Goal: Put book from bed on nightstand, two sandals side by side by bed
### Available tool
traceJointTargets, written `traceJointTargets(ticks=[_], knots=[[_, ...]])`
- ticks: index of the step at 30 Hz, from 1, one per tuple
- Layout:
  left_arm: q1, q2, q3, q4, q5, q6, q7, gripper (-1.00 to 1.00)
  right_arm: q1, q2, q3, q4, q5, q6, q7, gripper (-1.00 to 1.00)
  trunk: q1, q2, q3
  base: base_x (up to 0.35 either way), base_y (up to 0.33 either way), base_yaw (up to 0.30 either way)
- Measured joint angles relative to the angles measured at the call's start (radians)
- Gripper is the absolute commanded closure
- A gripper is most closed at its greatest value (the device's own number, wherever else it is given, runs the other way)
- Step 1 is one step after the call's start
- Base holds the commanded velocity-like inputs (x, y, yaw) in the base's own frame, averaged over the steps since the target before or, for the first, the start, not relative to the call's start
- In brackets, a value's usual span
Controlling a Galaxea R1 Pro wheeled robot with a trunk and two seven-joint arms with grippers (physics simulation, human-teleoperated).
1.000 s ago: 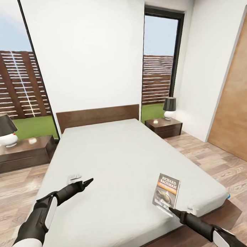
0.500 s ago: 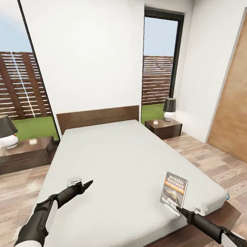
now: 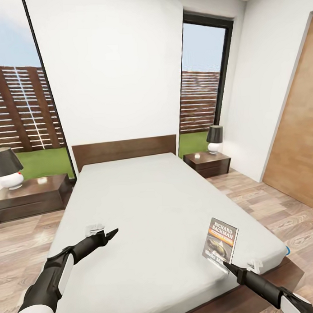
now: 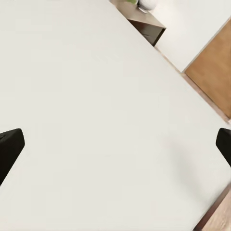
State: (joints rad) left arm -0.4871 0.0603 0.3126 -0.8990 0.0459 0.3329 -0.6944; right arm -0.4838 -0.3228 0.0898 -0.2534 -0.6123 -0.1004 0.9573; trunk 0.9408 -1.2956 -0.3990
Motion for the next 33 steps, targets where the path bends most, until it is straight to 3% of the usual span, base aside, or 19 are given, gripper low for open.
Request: traceJointTargets(ticks=[8,15,33], knots=[[0.0,-0.001,-0.001,0.019,0.0,-0.001,0.002,-1.0,0.0,0.0,-0.001,0.003,0.001,-0.013,-0.001,1.0,-0.031,0.056,0.025,0.0,0.0,0.0],[0.0,-0.002,-0.002,0.069,-0.031,-0.004,0.003,-1.0,0.0,0.001,0.002,0.078,0.006,-0.216,-0.006,1.0,-0.058,0.105,0.047,0.0,0.0,0.0],[0.0,-0.015,-0.003,0.085,-0.045,-0.021,0.002,-1.0,0.0,0.0,0.001,0.103,0.005,-0.24,-0.002,1.0,-0.127,0.231,0.104,0.0,0.0,0.0]])
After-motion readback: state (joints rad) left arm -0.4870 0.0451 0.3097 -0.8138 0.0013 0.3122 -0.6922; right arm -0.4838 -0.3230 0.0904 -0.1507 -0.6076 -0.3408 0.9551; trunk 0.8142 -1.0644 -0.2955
